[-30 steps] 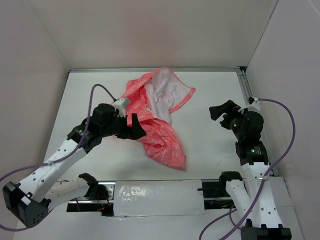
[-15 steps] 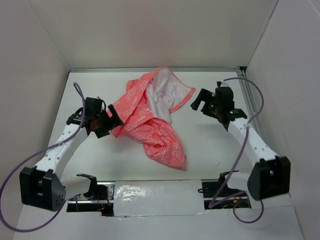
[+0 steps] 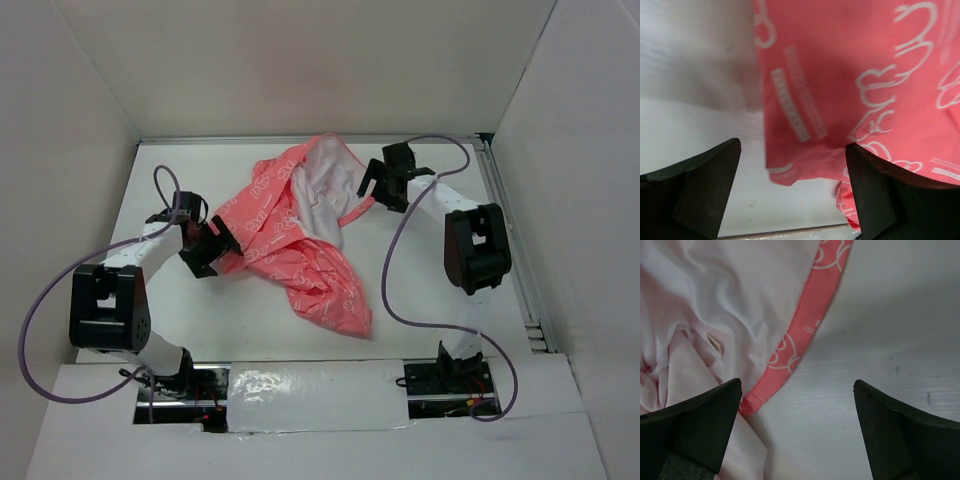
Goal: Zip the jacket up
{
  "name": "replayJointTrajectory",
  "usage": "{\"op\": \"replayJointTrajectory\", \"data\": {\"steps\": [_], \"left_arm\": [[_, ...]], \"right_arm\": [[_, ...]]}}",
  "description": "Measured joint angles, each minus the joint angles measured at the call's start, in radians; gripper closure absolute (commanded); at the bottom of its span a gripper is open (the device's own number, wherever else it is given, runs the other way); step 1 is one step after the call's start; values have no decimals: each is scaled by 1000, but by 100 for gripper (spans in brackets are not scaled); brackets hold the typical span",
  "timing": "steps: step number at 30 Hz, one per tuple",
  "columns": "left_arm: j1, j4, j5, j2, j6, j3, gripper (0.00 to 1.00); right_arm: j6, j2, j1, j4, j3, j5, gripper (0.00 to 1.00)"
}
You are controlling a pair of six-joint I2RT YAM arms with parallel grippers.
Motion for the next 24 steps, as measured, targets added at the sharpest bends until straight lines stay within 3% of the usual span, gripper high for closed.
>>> {"op": "replayJointTrajectory", "data": {"steps": [1, 3, 5, 6, 7, 8, 14, 18, 19, 21, 24], "left_arm": [[-2, 20, 15, 9, 6, 0, 19], [-2, 55, 44, 33, 20, 8, 33], [-2, 78, 68, 61, 30, 28, 57], [-2, 87, 76, 72, 39, 39, 71], [-1, 96, 83, 82, 51, 51, 96], [0, 102, 89, 88, 50, 63, 100], [19, 139, 112, 95, 60, 100, 100], [49, 147, 125, 72, 59, 100, 100], [54, 152, 131, 60, 60, 100, 100], [65, 160, 136, 19, 61, 100, 100], [74, 166, 148, -38, 67, 115, 100]], "right_arm": [[9, 29, 8, -5, 23, 2, 0], [27, 77, 21, -8, 58, 5, 0], [46, 107, 31, -13, 76, 11, 0], [55, 120, 37, -19, 84, 16, 0], [66, 131, 42, -27, 94, 19, 0], [77, 142, 44, -32, 104, 20, 0], [142, 164, 50, -33, 115, 0, 3], [184, 182, 53, -26, 115, -19, 14], [192, 185, 54, -19, 119, -22, 26], [216, 197, 56, -3, 126, -29, 31], [232, 222, 59, 21, 144, -37, 73]]}}
